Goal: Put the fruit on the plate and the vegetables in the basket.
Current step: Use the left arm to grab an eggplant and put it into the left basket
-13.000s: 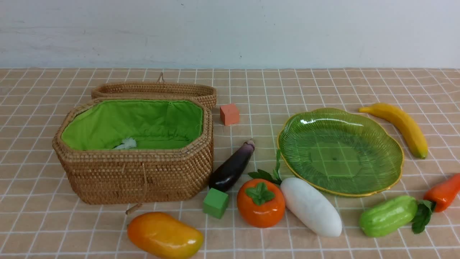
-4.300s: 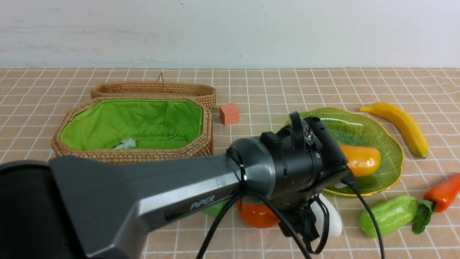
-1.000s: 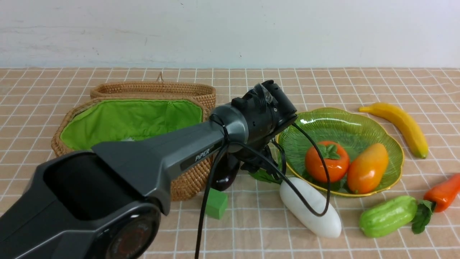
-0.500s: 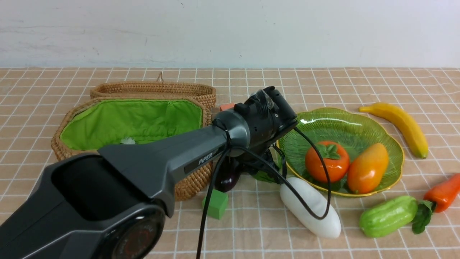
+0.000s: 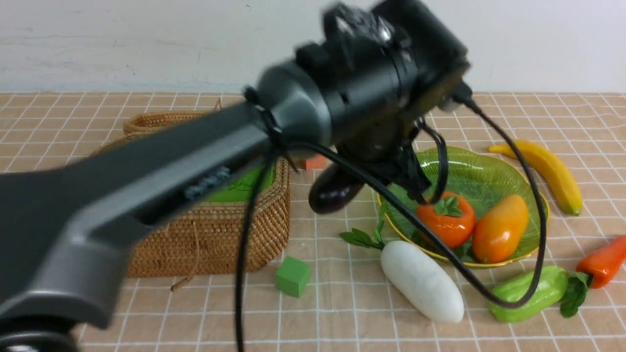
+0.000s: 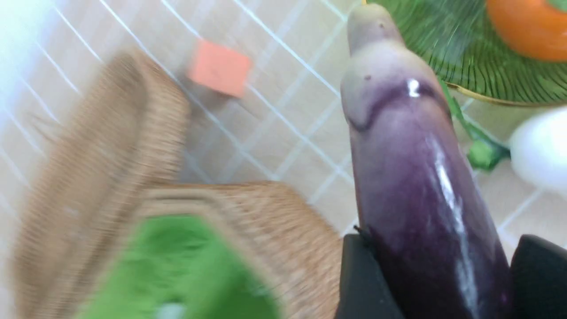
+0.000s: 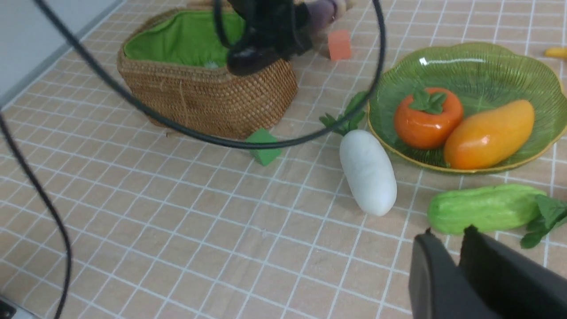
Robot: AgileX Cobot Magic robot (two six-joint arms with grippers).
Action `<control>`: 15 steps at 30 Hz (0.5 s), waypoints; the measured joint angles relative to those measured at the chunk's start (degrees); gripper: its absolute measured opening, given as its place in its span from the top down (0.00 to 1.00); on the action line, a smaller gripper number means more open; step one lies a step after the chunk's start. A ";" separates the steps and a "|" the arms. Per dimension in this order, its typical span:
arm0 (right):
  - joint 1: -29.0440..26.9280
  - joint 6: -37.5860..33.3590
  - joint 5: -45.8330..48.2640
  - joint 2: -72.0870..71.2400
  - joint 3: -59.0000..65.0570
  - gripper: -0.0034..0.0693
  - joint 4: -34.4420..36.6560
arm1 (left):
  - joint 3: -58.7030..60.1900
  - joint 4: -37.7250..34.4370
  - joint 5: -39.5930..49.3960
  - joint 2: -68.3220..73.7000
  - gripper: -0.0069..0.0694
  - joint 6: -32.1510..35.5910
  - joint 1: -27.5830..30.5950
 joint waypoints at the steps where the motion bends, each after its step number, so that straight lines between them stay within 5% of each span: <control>1: 0.00 -0.02 -0.16 0.00 0.00 0.80 -0.01 | 0.22 -0.24 0.07 -1.13 0.38 0.79 0.31; 7: 0.00 -0.20 -1.55 0.00 0.00 0.80 -0.55 | 12.73 -8.09 0.52 -14.98 0.38 28.32 12.07; 11: 0.00 -0.20 -1.10 0.00 0.00 0.80 -0.42 | 19.16 -8.92 -1.23 -15.15 0.38 39.45 21.67; 15: 0.00 -0.20 -0.28 0.00 0.00 0.80 -0.42 | 22.62 -9.76 -5.43 -11.76 0.38 42.25 27.41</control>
